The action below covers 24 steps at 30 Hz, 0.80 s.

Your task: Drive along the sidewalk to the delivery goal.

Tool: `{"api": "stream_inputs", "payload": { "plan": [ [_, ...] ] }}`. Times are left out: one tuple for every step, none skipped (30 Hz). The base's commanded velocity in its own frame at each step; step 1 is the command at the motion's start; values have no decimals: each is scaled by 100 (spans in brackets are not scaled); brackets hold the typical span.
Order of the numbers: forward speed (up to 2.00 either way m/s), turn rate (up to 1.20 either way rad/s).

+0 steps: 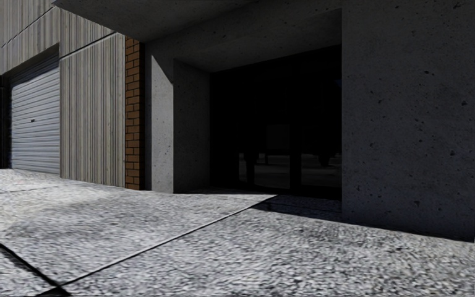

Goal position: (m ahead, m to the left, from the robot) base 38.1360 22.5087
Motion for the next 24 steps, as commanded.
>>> {"api": "stream_inputs", "payload": {
  "plan": [
    [133, 109],
    [133, 99],
    [134, 96],
    [136, 87],
    [136, 87],
    [138, 81],
    [140, 75],
    [141, 68],
    [142, 49],
    [142, 49],
    [143, 0],
    [145, 0],
    [146, 0],
    [146, 0],
    [146, 0],
    [146, 0],
    [147, 0],
    [148, 0],
    [150, 0],
    [150, 0],
    [150, 0],
    [150, 13],
    [150, 64],
    [150, 64]
  ]
}}
